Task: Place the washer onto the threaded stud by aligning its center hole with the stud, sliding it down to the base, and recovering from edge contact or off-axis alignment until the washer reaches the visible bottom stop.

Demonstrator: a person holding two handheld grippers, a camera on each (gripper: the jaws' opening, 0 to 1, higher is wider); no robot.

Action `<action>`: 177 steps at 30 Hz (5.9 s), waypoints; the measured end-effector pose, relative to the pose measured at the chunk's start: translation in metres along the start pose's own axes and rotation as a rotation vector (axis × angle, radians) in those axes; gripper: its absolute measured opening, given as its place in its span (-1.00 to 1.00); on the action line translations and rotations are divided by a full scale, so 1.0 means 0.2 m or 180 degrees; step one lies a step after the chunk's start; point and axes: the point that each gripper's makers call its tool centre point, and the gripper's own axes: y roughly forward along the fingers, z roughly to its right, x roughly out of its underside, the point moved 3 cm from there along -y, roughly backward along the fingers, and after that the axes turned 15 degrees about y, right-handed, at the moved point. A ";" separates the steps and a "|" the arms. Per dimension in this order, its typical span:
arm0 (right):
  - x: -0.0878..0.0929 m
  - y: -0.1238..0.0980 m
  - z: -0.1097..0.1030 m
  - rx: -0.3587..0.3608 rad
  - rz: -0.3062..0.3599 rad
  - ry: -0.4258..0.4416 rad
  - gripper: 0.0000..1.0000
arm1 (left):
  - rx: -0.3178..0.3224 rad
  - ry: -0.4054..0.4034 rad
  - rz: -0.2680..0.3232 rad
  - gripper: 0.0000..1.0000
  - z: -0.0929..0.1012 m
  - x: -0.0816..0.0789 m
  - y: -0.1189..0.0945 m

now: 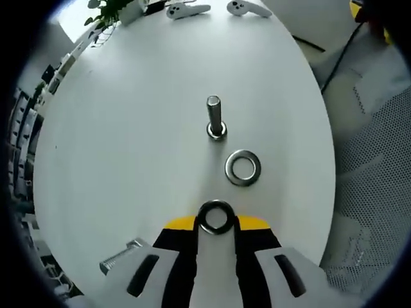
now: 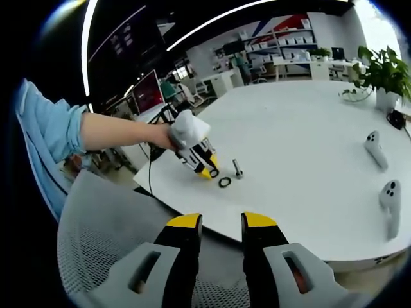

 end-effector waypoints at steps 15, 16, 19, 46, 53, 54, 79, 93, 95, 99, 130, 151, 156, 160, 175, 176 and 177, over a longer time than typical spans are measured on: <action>0.00 0.00 0.00 -0.0011 -0.0006 -0.0011 -0.47 | -0.0089 -0.0224 0.0082 -0.62 -0.04 0.05 -0.14; 0.00 0.00 0.00 -0.0012 -0.0007 -0.0012 -0.47 | -0.0100 -0.0240 0.0087 -0.62 -0.05 0.06 -0.15; 0.00 0.00 0.00 -0.0015 -0.0010 -0.0016 -0.47 | -0.0153 -0.0263 0.0102 -0.62 -0.07 0.07 -0.21; 0.00 0.00 -0.01 -0.0015 -0.0007 -0.0015 -0.47 | -0.0477 -0.0363 -0.0153 -0.62 -0.34 0.24 -0.44; 0.00 0.00 0.00 0.0000 0.0014 0.0005 -0.47 | -0.0429 -0.0432 -0.0221 -0.62 -0.34 0.26 -0.42; 0.00 0.00 0.00 0.0000 0.0016 0.0005 -0.47 | -0.0427 -0.0436 -0.0219 -0.62 -0.35 0.25 -0.42; 0.01 0.00 0.00 0.0022 -0.0030 0.0016 -0.47 | -0.0157 -0.0505 -0.0334 -0.62 -0.33 0.25 -0.20; 0.01 0.00 0.00 0.0008 -0.0036 0.0007 -0.47 | 0.0008 -0.0418 -0.0255 -0.62 -0.14 0.10 -0.05; 0.01 0.00 0.00 0.0005 -0.0034 0.0006 -0.47 | 0.0018 -0.0399 -0.0240 -0.62 -0.13 0.08 -0.04; 0.01 0.00 0.00 -0.0003 -0.0030 0.0000 -0.47 | 0.0012 -0.0421 -0.0198 -0.62 -0.09 0.03 -0.04; 0.00 0.00 -0.02 -0.0084 -0.0003 -0.0036 -0.47 | -0.0338 -0.0013 0.0362 -0.11 -0.08 -0.13 -0.25; 0.00 0.00 -0.02 -0.0085 0.0012 -0.0032 -0.47 | 0.0138 0.0305 0.0215 -0.25 -0.01 -0.31 -0.03; 0.00 0.00 -0.02 -0.0086 0.0007 -0.0029 -0.47 | 0.0178 0.0276 0.0165 -0.26 0.00 -0.30 0.02; 0.00 0.00 -0.02 -0.0088 -0.0011 -0.0036 -0.47 | 0.0234 0.0334 0.0059 -0.31 0.01 -0.27 0.06; 0.00 0.00 -0.01 -0.0103 -0.0002 -0.0044 -0.47 | 0.0244 0.0467 0.0065 -0.40 0.06 -0.30 0.07; 0.00 0.00 -0.01 -0.0105 0.0000 -0.0044 -0.47 | 0.0233 0.0487 0.0059 -0.42 0.06 -0.30 0.07; 0.00 0.00 -0.02 -0.0111 0.0006 -0.0044 -0.47 | 0.0243 0.0530 0.0062 -0.44 0.06 -0.30 0.07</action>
